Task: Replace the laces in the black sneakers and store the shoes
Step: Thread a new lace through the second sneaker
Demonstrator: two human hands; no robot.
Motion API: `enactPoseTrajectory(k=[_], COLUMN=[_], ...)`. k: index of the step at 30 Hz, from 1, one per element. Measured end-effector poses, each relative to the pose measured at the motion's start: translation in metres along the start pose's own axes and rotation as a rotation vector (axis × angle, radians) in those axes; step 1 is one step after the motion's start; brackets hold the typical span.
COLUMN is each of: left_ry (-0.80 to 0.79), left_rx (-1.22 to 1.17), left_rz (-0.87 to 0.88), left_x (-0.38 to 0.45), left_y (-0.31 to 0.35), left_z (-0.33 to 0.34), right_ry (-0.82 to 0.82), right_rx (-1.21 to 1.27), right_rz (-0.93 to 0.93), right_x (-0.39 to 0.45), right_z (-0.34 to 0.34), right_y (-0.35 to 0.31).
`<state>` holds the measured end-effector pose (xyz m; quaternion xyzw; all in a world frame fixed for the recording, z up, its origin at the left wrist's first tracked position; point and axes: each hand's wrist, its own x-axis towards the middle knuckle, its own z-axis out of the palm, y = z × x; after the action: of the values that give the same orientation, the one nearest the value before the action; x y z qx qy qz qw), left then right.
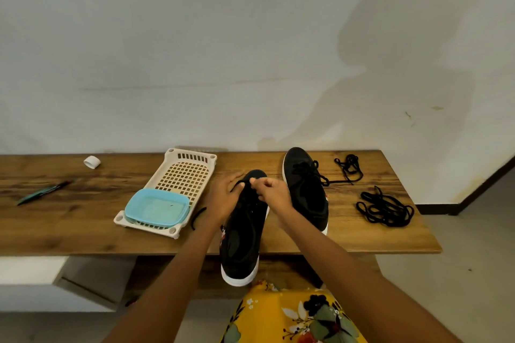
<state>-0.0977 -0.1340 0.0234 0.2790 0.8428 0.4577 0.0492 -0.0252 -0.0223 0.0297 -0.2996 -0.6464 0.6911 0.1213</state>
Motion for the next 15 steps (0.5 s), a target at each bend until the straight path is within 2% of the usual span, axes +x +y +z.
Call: enactPoseTrajectory(k=[2,5,7,9,12,15], left_ry=[-0.058,0.001,0.048,0.073,-0.095,-0.259], left_rx=[-0.021,0.032,0.124,0.163,0.223,0.313], left_rz=[-0.001,0.041,0.06,0.039,0.074,0.076], left_x=[0.008,0.017,0.02,0.019,0.013,0.007], left_y=[0.01,0.014,0.009,0.002,-0.005,-0.004], left_z=[-0.004,-0.01,-0.013,-0.015,-0.007,0.003], right_ry=[-0.038,-0.08,-0.08,-0.079,-0.086,-0.006], right_rx=[0.074,0.059,-0.094,-0.361,-0.747,-0.854], right_rz=[0.051,0.083,0.071,0.038,0.008,-0.056], right_x=[0.005,0.013,0.015,0.011,0.0,-0.006], right_z=[0.003,0.005,0.003,-0.002,-0.004,0.002], right_y=[-0.01,-0.018,-0.015,-0.003,0.026,0.034])
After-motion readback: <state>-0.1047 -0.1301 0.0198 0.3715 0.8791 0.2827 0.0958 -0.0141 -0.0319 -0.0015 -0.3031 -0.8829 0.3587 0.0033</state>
